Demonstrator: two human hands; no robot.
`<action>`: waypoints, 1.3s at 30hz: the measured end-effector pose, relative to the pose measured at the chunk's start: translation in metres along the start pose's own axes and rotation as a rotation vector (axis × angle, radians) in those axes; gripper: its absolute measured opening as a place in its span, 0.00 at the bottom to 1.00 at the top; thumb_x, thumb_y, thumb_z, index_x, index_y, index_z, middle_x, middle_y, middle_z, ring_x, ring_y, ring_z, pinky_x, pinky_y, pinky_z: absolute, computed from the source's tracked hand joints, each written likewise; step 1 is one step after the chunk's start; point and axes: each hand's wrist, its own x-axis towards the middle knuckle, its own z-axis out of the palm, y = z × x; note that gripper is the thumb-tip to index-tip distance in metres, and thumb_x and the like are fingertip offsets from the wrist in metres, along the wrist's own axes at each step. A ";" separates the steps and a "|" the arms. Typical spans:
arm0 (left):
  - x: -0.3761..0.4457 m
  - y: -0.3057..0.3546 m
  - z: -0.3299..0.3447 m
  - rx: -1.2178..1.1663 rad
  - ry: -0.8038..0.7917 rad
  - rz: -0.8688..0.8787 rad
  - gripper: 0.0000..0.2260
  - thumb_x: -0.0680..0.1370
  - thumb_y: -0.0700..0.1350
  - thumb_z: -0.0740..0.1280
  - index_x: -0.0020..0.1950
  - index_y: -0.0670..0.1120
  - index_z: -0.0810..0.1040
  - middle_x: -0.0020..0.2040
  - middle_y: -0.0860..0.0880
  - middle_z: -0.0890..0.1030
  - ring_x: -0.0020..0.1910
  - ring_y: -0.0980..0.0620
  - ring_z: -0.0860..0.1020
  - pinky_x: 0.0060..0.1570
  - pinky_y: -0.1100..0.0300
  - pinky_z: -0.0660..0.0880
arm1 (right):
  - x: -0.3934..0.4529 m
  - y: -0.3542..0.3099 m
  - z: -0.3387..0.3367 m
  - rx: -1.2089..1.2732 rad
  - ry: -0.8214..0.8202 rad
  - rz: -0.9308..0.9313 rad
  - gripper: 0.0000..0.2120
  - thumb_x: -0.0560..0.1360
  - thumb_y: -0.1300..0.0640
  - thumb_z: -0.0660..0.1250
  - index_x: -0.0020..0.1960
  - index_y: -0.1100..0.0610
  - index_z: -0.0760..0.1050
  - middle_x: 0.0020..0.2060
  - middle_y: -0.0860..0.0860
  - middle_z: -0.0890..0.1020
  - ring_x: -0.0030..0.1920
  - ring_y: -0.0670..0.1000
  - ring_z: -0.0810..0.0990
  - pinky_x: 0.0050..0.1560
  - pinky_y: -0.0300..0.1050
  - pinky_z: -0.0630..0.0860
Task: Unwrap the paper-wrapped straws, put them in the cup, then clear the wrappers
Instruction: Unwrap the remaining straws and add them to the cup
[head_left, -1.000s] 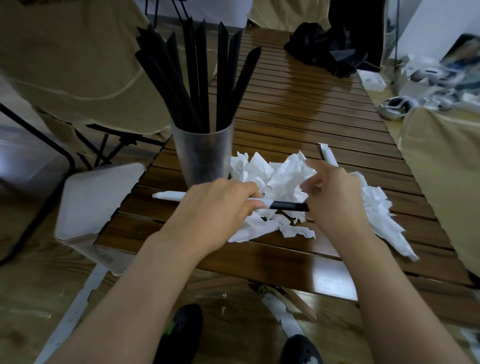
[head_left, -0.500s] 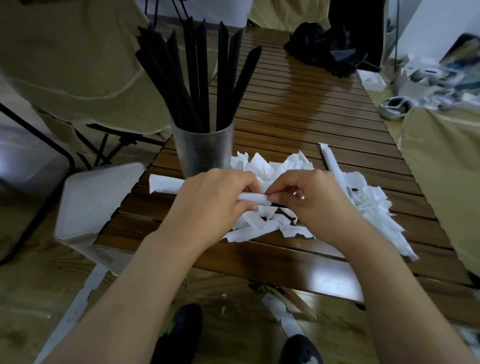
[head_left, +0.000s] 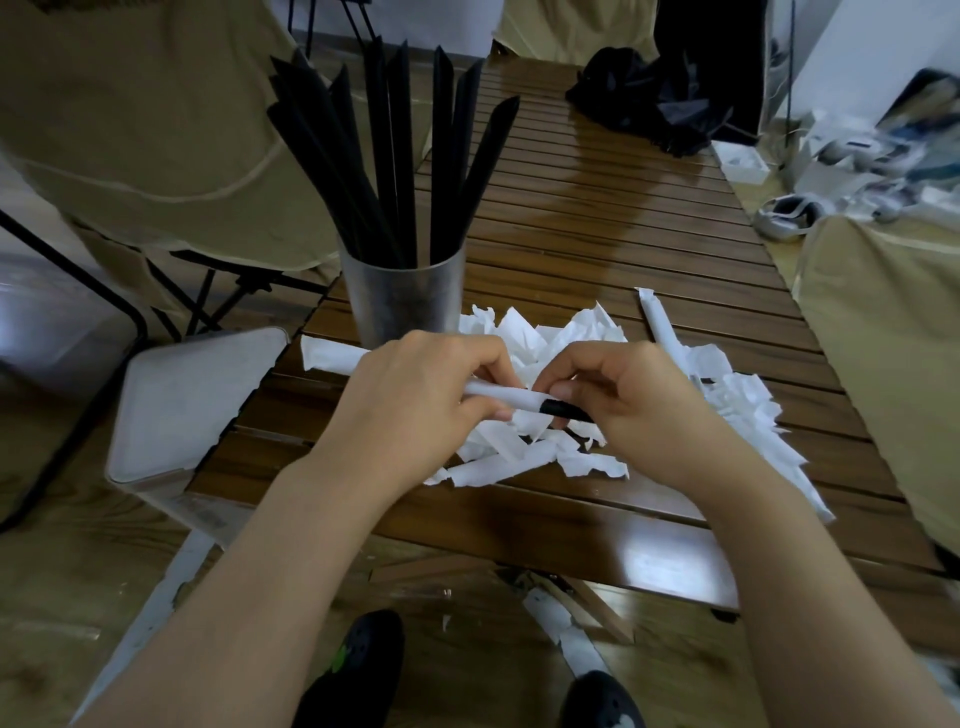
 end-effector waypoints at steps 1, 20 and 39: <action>0.000 -0.002 -0.001 0.000 -0.001 -0.006 0.05 0.74 0.54 0.70 0.48 0.60 0.79 0.42 0.60 0.81 0.40 0.60 0.76 0.34 0.70 0.63 | -0.001 0.000 -0.001 0.027 -0.024 0.006 0.10 0.78 0.65 0.63 0.47 0.53 0.80 0.34 0.49 0.81 0.24 0.37 0.74 0.23 0.28 0.64; 0.002 0.001 -0.002 -0.060 -0.009 -0.011 0.07 0.72 0.49 0.74 0.47 0.59 0.81 0.48 0.58 0.82 0.48 0.58 0.78 0.44 0.68 0.68 | 0.001 -0.002 0.014 -0.134 0.148 -0.117 0.13 0.76 0.66 0.63 0.39 0.50 0.74 0.34 0.44 0.78 0.28 0.45 0.80 0.28 0.35 0.71; 0.002 0.004 0.000 -0.072 -0.039 0.032 0.11 0.76 0.56 0.66 0.55 0.57 0.83 0.50 0.57 0.84 0.46 0.59 0.79 0.42 0.69 0.72 | 0.005 0.005 0.011 -0.136 0.379 0.034 0.07 0.75 0.64 0.63 0.41 0.55 0.76 0.36 0.50 0.81 0.29 0.50 0.79 0.28 0.39 0.71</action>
